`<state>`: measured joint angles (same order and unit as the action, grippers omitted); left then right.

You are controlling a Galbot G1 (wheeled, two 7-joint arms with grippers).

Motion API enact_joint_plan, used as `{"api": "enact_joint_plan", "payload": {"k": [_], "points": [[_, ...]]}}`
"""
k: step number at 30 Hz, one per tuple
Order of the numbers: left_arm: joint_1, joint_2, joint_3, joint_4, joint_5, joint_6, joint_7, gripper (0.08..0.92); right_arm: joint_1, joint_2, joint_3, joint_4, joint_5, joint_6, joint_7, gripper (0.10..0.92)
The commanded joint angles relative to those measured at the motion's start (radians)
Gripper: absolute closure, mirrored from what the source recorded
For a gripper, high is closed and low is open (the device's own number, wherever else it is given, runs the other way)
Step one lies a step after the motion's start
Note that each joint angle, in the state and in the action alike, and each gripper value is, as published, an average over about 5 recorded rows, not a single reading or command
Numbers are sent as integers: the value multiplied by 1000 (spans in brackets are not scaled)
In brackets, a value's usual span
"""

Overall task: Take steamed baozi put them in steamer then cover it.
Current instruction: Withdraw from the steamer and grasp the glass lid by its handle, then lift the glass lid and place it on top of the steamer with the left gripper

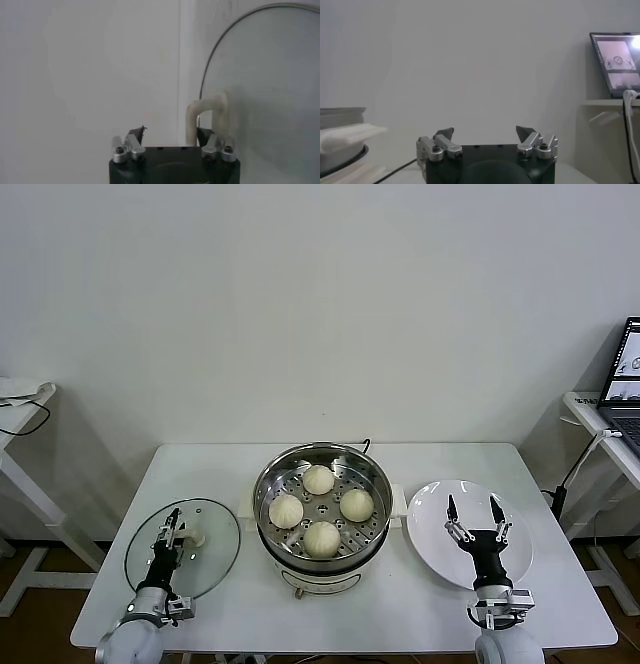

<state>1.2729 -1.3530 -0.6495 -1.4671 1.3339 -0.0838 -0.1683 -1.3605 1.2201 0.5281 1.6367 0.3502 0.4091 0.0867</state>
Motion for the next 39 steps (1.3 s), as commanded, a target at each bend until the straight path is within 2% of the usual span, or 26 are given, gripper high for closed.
{"api": "enact_joint_plan", "payload": {"k": [1, 8, 12, 15, 19, 28, 33, 39], "points": [[-6, 1, 3, 10, -8, -2, 10, 511, -1, -1, 3, 5, -1, -1, 2, 203], [-7, -1, -2, 17, -16, -14, -1, 718, -2, 0, 7, 12, -1, -1, 3, 203], [-3, 0, -14, 2, -19, -26, -23, 798, -3, 3, 7, 11, -2, 0, 2, 203], [19, 7, -34, -47, -16, -35, -42, 806, -5, 7, 8, 12, -4, 2, 1, 203], [69, 31, -73, -179, -17, -32, -54, 806, -7, 8, 10, 16, -4, 2, 1, 203], [163, 109, -95, -598, -98, 60, 15, 806, -9, 10, 23, 24, -1, 2, 2, 203], [156, 117, 3, -790, -107, 129, 88, 806, -18, 12, 37, 38, 2, 2, 3, 203], [69, 134, 304, -905, -113, 309, 182, 806, -31, 13, 60, 48, 6, 3, 4, 203]]}}
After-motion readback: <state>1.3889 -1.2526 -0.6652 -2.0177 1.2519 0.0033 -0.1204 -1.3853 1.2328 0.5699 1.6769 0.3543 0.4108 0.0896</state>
